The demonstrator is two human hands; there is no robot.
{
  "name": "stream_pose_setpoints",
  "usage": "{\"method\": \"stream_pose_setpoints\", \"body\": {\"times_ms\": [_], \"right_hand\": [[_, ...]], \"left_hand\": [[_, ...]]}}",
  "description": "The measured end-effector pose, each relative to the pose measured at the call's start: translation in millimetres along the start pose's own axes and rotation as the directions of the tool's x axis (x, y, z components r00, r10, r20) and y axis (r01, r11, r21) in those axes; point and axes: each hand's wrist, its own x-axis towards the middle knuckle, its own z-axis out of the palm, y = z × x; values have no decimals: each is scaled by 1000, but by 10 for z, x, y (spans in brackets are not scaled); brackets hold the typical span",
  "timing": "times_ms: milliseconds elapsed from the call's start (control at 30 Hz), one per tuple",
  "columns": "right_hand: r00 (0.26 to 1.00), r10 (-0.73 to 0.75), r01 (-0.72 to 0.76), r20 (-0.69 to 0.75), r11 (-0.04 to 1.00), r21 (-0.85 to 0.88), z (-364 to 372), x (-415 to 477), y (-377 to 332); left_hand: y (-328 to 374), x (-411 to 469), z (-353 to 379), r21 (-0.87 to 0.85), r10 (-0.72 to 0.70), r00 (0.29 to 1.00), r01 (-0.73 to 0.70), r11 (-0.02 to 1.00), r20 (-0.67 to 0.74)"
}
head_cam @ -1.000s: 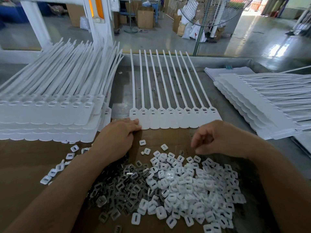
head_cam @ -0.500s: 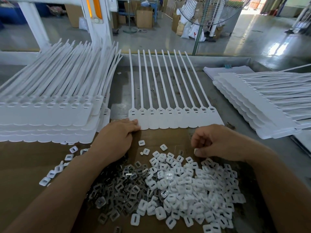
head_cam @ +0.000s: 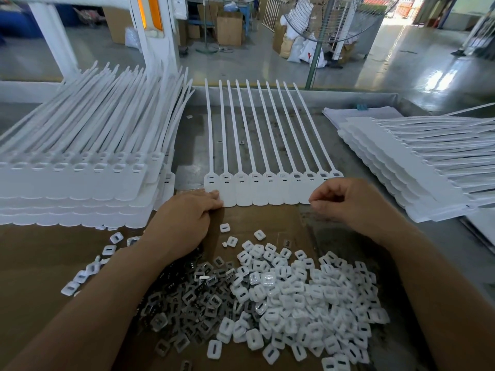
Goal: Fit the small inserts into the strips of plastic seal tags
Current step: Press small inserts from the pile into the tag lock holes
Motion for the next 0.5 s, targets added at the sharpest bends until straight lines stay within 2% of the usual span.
{"method": "stream_pose_setpoints", "body": {"times_ms": [167, 300, 500], "right_hand": [[993, 38, -39, -113, 999, -2, -6, 153, 50], [987, 81, -75, -136, 996, 55, 0, 338, 93], [977, 92, -99, -192, 995, -30, 92, 659, 145]], "left_hand": [[-7, -1, 1, -8, -1, 1000, 1, 1000, -3], [-17, 2, 4, -7, 0, 1000, 0, 1000, -4], [-13, 6, 15, -39, -8, 1000, 7, 999, -18]]}}
